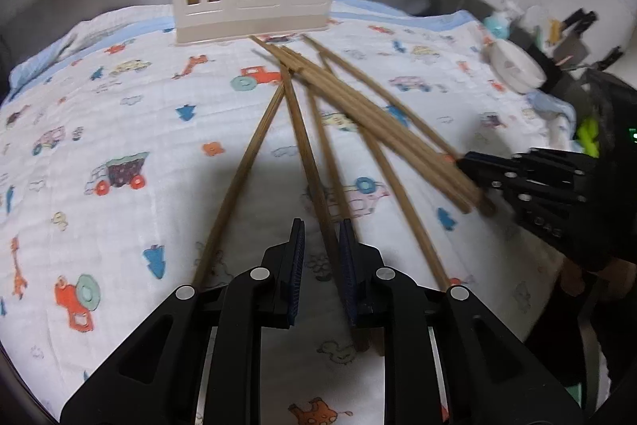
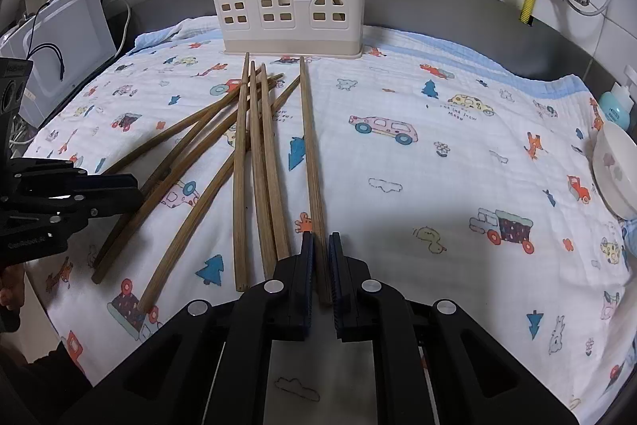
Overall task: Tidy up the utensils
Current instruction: 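Lower the left tool onto a chopstick while the right tool grasps another, then lift the chopsticks and carry them over the holder with both tools, then open both tools to drop the chopsticks into the holder, then close the left tool on a chopstick while the right tool grasps another, then lift the chopsticks and carry them over the holder with both tools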
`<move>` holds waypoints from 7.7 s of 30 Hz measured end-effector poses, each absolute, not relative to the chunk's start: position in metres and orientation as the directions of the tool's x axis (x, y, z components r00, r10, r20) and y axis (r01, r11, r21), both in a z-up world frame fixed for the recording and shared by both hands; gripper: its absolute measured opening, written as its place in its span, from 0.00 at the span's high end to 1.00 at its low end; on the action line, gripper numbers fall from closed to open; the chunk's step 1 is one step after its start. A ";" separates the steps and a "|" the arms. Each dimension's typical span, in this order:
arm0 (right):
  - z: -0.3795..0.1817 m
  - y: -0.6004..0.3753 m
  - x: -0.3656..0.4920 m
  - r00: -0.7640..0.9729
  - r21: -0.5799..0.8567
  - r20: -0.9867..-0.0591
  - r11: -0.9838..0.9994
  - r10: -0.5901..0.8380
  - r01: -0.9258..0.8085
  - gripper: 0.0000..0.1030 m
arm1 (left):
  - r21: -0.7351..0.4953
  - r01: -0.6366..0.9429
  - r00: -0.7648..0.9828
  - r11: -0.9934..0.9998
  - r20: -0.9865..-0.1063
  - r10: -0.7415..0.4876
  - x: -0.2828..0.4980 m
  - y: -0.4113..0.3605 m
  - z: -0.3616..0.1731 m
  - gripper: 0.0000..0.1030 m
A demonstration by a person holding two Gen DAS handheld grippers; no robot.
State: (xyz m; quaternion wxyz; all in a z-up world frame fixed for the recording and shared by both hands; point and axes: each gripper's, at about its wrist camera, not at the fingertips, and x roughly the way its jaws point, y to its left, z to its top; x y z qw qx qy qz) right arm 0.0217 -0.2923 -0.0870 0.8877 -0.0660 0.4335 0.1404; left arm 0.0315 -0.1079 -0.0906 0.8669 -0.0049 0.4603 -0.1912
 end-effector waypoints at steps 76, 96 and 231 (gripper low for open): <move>0.176 -0.285 0.101 0.814 -0.047 -0.498 0.928 0.298 -0.369 0.94 | -0.132 0.491 0.730 0.861 -0.477 -0.490 0.082 -0.074 0.091 0.95; 0.150 -0.248 0.207 0.716 -0.108 -0.670 0.930 0.194 -0.353 0.94 | -0.005 0.358 0.889 0.934 -0.304 -0.342 0.156 -0.061 0.182 0.95; 0.105 -0.268 0.038 0.798 -0.004 -0.491 0.915 0.349 -0.403 0.94 | -0.216 0.416 0.724 0.883 -0.509 -0.465 0.039 -0.037 0.030 0.95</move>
